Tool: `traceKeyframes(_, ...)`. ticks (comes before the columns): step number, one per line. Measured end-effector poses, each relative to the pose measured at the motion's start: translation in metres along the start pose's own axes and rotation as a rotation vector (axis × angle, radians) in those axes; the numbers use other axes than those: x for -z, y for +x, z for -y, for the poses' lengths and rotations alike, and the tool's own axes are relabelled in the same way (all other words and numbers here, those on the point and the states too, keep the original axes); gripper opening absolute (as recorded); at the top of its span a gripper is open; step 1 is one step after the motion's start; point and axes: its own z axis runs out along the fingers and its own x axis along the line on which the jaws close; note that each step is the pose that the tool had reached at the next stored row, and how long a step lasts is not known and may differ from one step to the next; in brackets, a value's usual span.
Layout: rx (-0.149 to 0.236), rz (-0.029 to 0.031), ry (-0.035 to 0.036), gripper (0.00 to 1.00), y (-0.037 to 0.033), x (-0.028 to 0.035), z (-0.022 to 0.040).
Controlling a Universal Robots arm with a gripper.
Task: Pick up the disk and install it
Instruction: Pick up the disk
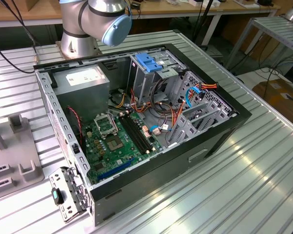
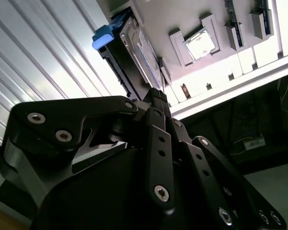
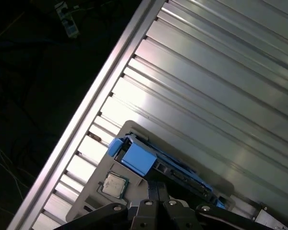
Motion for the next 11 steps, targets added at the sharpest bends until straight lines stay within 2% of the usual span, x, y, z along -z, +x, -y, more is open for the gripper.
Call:
traceKeyframes(2,0.033,-0.0021,0.0028,0.11,0.0,0.0,0.0)
traceKeyframes(3,0.038,-0.0023,0.0032,0.11,0.0,0.0,0.0)
traceKeyframes(11,0.04,-0.0025,0.0034,0.11,0.0,0.0,0.0)
